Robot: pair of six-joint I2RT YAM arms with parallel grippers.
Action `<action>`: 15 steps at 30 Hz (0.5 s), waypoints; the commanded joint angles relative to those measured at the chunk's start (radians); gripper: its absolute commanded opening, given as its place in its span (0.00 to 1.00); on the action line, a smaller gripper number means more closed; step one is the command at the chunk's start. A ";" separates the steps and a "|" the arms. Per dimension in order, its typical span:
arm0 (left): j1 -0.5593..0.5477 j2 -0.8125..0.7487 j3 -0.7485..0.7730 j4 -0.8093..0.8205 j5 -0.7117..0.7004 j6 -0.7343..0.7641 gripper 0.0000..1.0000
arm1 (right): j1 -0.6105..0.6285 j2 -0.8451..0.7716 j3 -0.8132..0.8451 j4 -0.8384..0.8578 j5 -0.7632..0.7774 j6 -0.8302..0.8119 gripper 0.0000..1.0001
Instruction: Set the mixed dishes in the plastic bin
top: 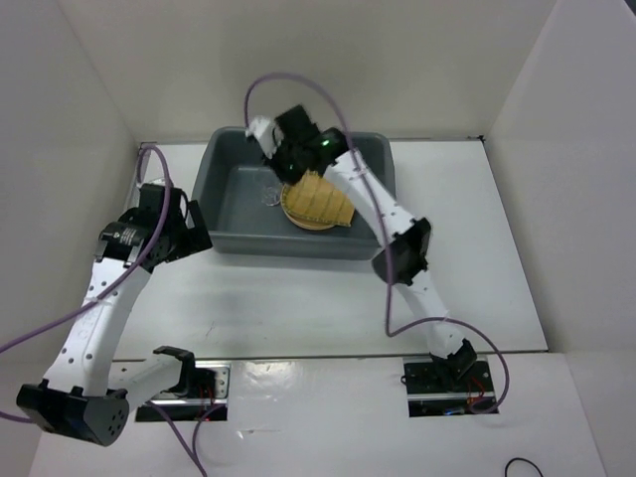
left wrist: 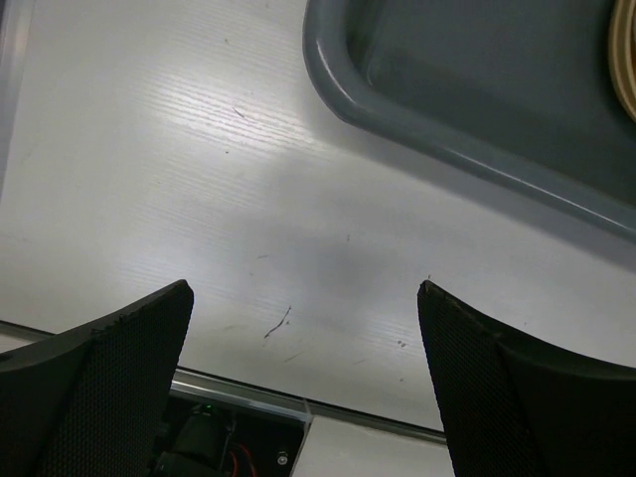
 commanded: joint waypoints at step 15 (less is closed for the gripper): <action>0.007 0.128 -0.049 0.082 0.089 0.003 1.00 | 0.145 0.332 0.338 -0.100 -0.021 -0.038 0.00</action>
